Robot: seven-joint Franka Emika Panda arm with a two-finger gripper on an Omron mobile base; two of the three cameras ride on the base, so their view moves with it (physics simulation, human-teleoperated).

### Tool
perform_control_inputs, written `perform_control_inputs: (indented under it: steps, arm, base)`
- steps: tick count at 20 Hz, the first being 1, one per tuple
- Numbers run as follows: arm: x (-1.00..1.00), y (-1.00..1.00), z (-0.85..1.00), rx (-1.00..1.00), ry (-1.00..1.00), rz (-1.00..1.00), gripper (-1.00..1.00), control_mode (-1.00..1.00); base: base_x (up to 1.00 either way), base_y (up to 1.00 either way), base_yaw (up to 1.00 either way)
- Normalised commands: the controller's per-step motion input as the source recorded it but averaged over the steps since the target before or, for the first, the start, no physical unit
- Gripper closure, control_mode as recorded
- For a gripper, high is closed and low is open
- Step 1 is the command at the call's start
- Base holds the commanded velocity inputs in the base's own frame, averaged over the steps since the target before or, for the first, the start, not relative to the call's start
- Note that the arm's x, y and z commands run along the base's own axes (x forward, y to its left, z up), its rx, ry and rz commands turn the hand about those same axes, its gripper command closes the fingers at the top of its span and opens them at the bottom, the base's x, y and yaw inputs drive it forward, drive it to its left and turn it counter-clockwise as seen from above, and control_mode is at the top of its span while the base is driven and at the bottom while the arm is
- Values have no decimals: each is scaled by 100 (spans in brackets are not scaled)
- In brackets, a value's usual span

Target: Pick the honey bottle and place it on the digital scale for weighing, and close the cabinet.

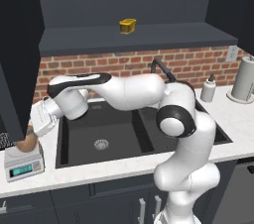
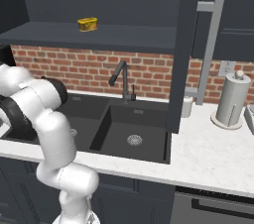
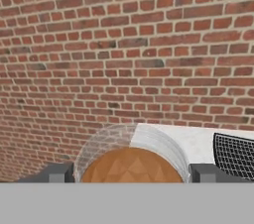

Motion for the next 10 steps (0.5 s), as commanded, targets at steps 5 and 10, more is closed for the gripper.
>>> perform_control_inputs:
  steps: [5, 10]
  arm:
    - [10, 4, -21, -4, 0, 0, 100, -100]
    - [10, 21, -27, -7, 0, 0, 100, -100]
  base:
    - [0, 0, 0]
    - [0, 0, 0]
